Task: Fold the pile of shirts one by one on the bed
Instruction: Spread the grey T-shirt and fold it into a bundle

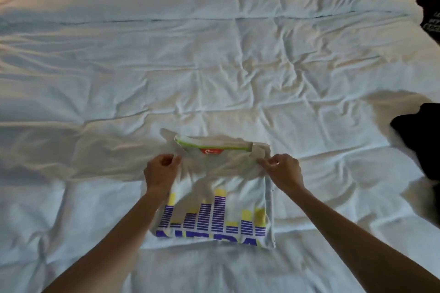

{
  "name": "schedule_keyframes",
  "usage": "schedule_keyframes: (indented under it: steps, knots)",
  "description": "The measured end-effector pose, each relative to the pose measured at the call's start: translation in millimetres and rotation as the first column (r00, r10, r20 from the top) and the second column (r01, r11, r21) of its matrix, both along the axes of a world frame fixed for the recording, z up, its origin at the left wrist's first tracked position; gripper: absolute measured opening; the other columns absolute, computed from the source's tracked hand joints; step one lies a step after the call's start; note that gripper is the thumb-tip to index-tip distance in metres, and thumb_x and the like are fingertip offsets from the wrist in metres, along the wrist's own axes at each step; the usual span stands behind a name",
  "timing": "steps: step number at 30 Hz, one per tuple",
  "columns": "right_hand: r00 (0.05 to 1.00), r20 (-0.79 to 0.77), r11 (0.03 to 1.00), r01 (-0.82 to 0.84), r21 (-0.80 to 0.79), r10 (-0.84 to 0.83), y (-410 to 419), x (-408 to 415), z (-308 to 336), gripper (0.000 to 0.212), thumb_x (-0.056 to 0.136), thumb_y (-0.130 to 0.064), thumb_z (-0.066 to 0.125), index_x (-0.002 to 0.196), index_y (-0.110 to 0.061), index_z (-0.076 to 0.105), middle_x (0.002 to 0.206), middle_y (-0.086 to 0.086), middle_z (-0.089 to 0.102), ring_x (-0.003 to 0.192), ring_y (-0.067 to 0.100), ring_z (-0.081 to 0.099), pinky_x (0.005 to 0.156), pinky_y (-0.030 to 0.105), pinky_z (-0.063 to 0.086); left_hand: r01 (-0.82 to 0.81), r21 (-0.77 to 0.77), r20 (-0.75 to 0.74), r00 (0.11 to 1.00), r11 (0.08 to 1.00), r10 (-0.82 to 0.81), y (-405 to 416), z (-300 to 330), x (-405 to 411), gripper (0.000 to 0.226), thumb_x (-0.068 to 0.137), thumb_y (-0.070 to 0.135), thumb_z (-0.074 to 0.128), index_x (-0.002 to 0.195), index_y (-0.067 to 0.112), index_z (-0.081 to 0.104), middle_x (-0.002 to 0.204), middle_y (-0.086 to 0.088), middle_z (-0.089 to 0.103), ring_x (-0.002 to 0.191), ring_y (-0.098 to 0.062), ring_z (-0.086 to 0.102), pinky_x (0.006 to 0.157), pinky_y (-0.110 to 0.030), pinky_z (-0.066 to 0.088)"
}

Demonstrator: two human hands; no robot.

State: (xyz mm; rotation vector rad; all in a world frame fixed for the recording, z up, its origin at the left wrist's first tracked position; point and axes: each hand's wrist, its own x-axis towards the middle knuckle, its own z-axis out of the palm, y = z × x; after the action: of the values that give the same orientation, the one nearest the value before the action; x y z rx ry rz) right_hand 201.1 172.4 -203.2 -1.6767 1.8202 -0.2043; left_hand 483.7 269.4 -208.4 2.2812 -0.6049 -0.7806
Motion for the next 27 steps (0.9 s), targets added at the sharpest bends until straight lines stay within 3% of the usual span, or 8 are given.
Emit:
schedule_keyframes:
  steps: [3, 7, 11, 13, 16, 21, 23, 27]
  knots:
    - [0.998, -0.059, 0.999, -0.026, 0.033, 0.028, 3.6, 5.4, -1.2, 0.05, 0.083, -0.056, 0.069, 0.049, -0.023, 0.054, 0.067, 0.001, 0.057, 0.068, 0.022, 0.058, 0.061, 0.031, 0.041, -0.021, -0.009, 0.141, 0.99, 1.0, 0.022, -5.5, 0.7, -5.5, 0.016, 0.088, 0.029, 0.072, 0.094, 0.015, 0.078, 0.09, -0.006, 0.075, 0.087, -0.026, 0.067, 0.074, -0.028, 0.044]
    - [0.999, 0.039, 0.999, -0.001, -0.037, 0.003, -1.7, 4.9, -4.8, 0.027, 0.086, -0.039, 0.073, 0.076, -0.014, 0.076, 0.089, 0.003, 0.059, 0.082, 0.018, 0.054, 0.071, 0.029, 0.039, 0.019, -0.041, 0.249, 0.968, 0.999, -0.008, -8.7, -3.0, -4.4, 0.012, 0.086, 0.025, 0.073, 0.089, 0.014, 0.077, 0.086, -0.008, 0.074, 0.084, -0.032, 0.066, 0.069, -0.032, 0.046]
    - [0.987, 0.156, 0.998, 0.036, -0.059, -0.027, -0.8, 3.1, -2.9, 0.026, 0.089, -0.031, 0.07, 0.067, -0.017, 0.065, 0.075, 0.001, 0.063, 0.072, 0.018, 0.057, 0.063, 0.02, 0.039, 0.071, -0.062, 0.212, 0.976, 0.996, -0.056, -11.6, -11.8, -2.1, 0.015, 0.088, 0.025, 0.069, 0.095, 0.012, 0.071, 0.092, -0.009, 0.07, 0.086, -0.03, 0.062, 0.07, -0.031, 0.041]
    - [0.968, 0.239, 0.996, 0.058, 0.064, -0.072, 0.7, 6.0, -3.7, 0.023, 0.092, -0.034, 0.065, 0.091, -0.012, 0.07, 0.086, 0.003, 0.069, 0.084, 0.021, 0.064, 0.068, 0.02, 0.046, 0.074, -0.025, 0.12, 0.99, 0.997, -0.07, -13.9, -14.1, -1.8, 0.025, 0.088, 0.031, 0.071, 0.106, 0.015, 0.069, 0.098, -0.004, 0.07, 0.088, -0.022, 0.06, 0.074, -0.03, 0.042]
    - [0.928, 0.31, 0.963, 0.139, 0.231, -0.208, -1.7, 10.6, -6.5, 0.045, 0.088, -0.043, 0.069, 0.122, -0.013, 0.064, 0.109, 0.006, 0.069, 0.099, 0.023, 0.066, 0.083, 0.033, 0.054, 0.041, -0.013, 0.128, 0.991, 0.999, -0.039, -18.8, -16.1, -2.9, 0.023, 0.089, 0.032, 0.071, 0.103, 0.014, 0.072, 0.097, -0.008, 0.072, 0.086, -0.025, 0.06, 0.072, -0.029, 0.04]
    - [0.893, 0.379, 0.959, 0.162, 0.232, -0.243, -2.1, 11.6, -4.4, 0.016, 0.086, -0.025, 0.071, 0.095, -0.012, 0.075, 0.084, 0.005, 0.07, 0.079, 0.019, 0.063, 0.064, 0.028, 0.051, 0.049, -0.303, 0.375, 0.924, 0.952, 0.071, -9.4, -16.3, -11.6, 0.014, 0.085, 0.021, 0.077, 0.094, 0.01, 0.076, 0.093, -0.008, 0.071, 0.084, -0.029, 0.066, 0.07, -0.029, 0.044]
    - [0.863, 0.442, 0.955, 0.133, 0.265, -0.243, -0.8, 6.8, -2.3, 0.008, 0.085, -0.018, 0.07, 0.09, -0.012, 0.073, 0.085, 0.011, 0.071, 0.078, 0.025, 0.065, 0.067, 0.036, 0.055, 0.132, -0.395, 0.448, 0.892, 0.909, 0.065, -4.0, -18.6, -13.0, 0.012, 0.085, 0.016, 0.078, 0.094, 0.009, 0.076, 0.094, -0.006, 0.073, 0.083, -0.025, 0.068, 0.071, -0.032, 0.051]
    - [0.83, 0.515, 0.917, -0.013, 0.398, -0.212, -11.1, -0.8, 11.3, 0.014, 0.087, 0.001, 0.063, 0.1, -0.005, 0.066, 0.088, 0.014, 0.066, 0.076, 0.024, 0.065, 0.062, 0.033, 0.057, 0.143, -0.567, 0.352, 0.933, 0.811, 0.081, -11.9, -16.8, -9.7, 0.014, 0.089, 0.014, 0.075, 0.096, 0.002, 0.075, 0.085, -0.005, 0.073, 0.071, -0.015, 0.067, 0.067, -0.025, 0.054]
